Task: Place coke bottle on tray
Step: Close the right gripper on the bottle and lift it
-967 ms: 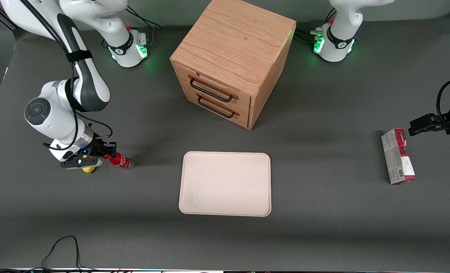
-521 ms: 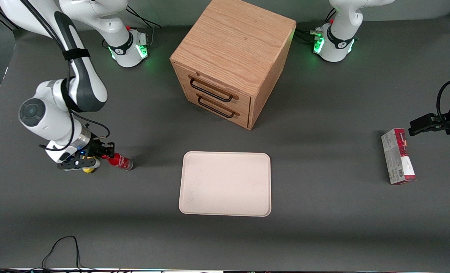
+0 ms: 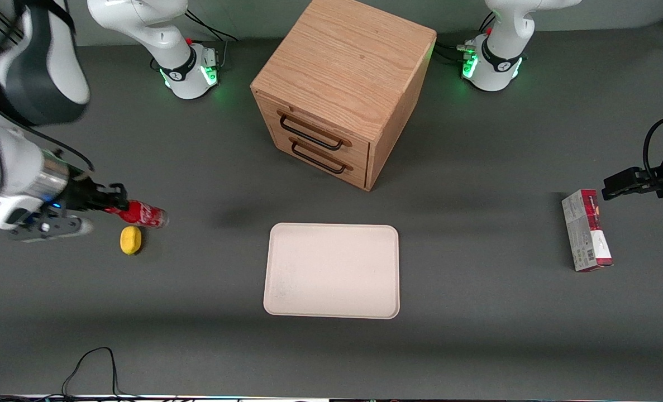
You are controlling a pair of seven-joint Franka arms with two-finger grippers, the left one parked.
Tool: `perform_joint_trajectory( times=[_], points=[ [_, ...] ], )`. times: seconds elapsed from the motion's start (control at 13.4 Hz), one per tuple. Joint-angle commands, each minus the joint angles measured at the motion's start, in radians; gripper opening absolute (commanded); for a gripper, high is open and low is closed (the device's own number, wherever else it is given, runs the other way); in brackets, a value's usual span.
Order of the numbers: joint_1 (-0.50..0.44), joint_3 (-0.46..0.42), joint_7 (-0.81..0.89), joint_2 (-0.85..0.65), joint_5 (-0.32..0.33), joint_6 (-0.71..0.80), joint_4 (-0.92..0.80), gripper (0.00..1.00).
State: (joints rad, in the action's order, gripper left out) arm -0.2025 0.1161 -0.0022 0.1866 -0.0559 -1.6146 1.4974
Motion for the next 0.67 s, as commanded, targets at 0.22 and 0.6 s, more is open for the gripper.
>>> perform_joint_trajectory(
  times=[0.22,0.6],
  points=[
    [-0.018,-0.028,0.123,0.109,-0.016,0.134,-0.234,0.00],
    [-0.026,-0.185,0.402,0.476,-0.018,0.151,-0.644,0.00]
  ],
)
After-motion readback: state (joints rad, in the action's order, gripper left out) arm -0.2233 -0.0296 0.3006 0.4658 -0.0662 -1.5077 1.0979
